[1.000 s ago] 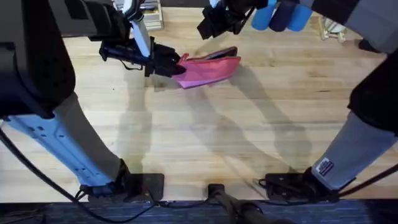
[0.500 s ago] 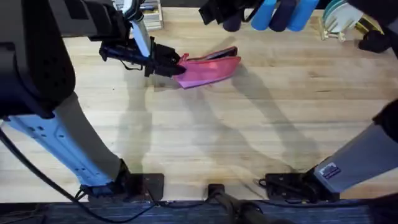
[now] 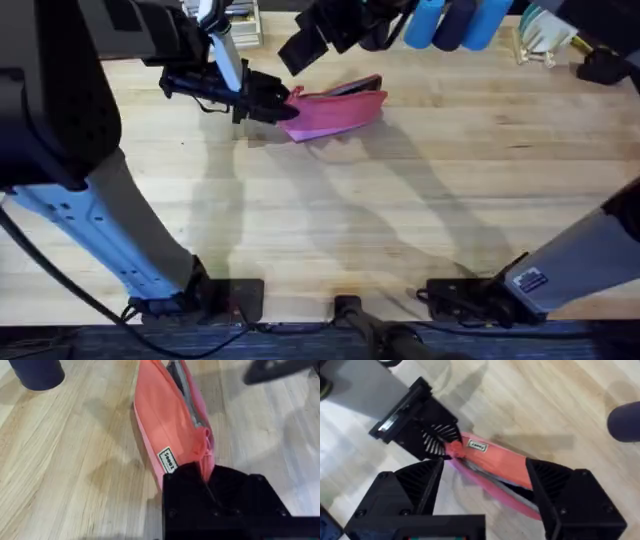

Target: Unzip the bag, pick up the pens from the table one at a time and place them inside, then zip the bag closed.

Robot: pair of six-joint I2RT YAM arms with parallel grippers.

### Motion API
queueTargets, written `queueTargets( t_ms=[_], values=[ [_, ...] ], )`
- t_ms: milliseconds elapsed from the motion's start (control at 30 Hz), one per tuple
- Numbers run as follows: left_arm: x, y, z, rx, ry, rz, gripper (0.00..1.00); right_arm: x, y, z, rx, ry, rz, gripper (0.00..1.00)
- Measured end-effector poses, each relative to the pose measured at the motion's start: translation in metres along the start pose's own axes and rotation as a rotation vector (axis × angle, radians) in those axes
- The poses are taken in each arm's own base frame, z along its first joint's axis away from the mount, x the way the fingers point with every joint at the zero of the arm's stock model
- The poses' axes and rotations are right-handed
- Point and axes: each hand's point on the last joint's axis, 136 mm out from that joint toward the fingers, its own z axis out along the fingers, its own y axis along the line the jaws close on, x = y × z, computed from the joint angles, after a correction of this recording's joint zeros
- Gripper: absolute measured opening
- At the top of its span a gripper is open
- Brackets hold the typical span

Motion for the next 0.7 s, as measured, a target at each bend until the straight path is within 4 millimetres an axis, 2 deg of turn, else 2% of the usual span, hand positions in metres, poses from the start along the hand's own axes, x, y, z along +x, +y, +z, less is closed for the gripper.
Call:
queueTargets(
  t_ms=[167, 600, 633, 700],
  values=[
    [0.0, 0.0, 0.0, 0.0, 0.0, 0.0, 0.043, 0.002, 0.007, 0.001, -0.009, 0.01, -0.009, 0.996],
    [0.0, 0.0, 0.0, 0.0, 0.0, 0.0, 0.047, 0.005, 0.009, 0.001, -0.02, 0.025, -0.007, 0.996],
    [0.0, 0.0, 0.0, 0.0, 0.0, 0.005, 0.142, 0.006, 0.01, 0.001, -0.028, 0.027, -0.006, 0.996],
    [-0.001, 0.0, 0.0, 0.001, -0.005, 0.002, 0.44, 0.007, 0.013, 0.001, -0.046, 0.031, -0.004, 0.996]
  ],
)
